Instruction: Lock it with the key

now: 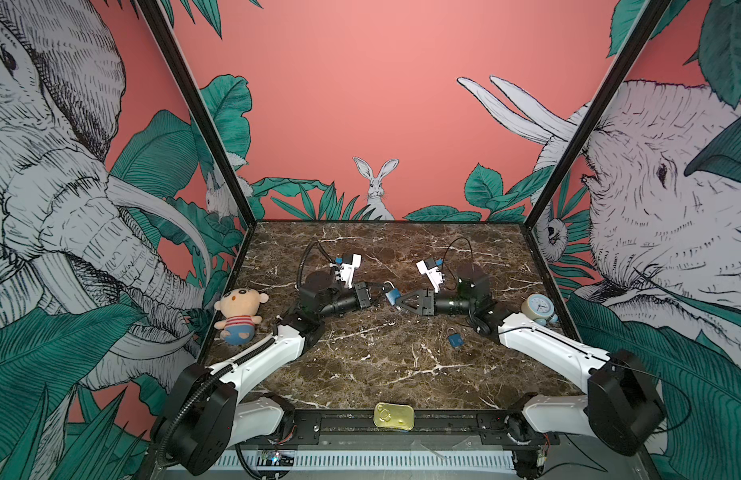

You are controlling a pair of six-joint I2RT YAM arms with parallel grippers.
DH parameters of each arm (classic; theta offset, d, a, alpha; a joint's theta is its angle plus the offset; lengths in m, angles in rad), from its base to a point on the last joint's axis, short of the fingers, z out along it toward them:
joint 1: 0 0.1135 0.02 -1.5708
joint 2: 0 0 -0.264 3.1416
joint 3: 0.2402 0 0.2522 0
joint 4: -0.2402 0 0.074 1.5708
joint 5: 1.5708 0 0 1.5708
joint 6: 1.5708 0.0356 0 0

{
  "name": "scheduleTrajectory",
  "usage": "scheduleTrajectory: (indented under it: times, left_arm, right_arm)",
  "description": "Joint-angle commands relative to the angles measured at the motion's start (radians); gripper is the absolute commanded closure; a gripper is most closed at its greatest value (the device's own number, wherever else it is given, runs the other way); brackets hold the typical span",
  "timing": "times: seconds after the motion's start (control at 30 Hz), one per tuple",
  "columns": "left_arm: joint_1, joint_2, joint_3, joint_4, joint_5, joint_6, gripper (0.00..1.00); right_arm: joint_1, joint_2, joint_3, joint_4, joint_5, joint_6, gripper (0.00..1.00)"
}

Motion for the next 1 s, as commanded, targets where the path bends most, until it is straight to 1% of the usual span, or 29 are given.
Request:
scheduleTrajectory:
  times: [0.0,0.13,0.23,0.3,0.37,0.5,0.57,0.77,0.97]
  left_arm:
    - [0.009,-0.046,0.013,0.068,-0.03,-0.014,1.0]
    - [0.009,-0.051,0.009,0.062,-0.047,-0.012,1.0]
    - [0.01,-0.048,0.008,0.064,-0.05,-0.013,1.0]
    - [0.01,-0.046,0.008,0.067,-0.048,-0.017,1.0]
    - [0.01,-0.043,0.006,0.07,-0.046,-0.019,1.0]
    - [0.01,-0.048,-0.002,0.075,-0.051,-0.022,1.0]
    - [0.01,-0.051,-0.005,0.078,-0.089,-0.025,1.0]
    - [0.012,-0.069,-0.019,0.089,-0.161,-0.029,1.0]
    - [0.029,-0.069,-0.026,0.175,-0.226,-0.056,1.0]
  right_arm:
    - [0.009,0.001,-0.006,0.057,-0.022,0.013,0.64]
    - [0.01,0.003,-0.006,0.061,-0.024,0.014,0.65]
    - [0.013,0.007,-0.006,0.066,-0.027,0.014,0.7]
    - [0.014,0.011,-0.007,0.072,-0.028,0.017,0.76]
    - [0.014,0.017,-0.006,0.084,-0.029,0.025,0.85]
    - [0.016,0.031,-0.01,0.122,-0.041,0.049,0.96]
    - [0.018,0.035,-0.01,0.123,-0.041,0.051,1.0]
    - [0.018,0.034,-0.026,0.132,-0.044,0.062,1.0]
    - [0.017,0.037,-0.062,0.182,-0.052,0.094,1.0]
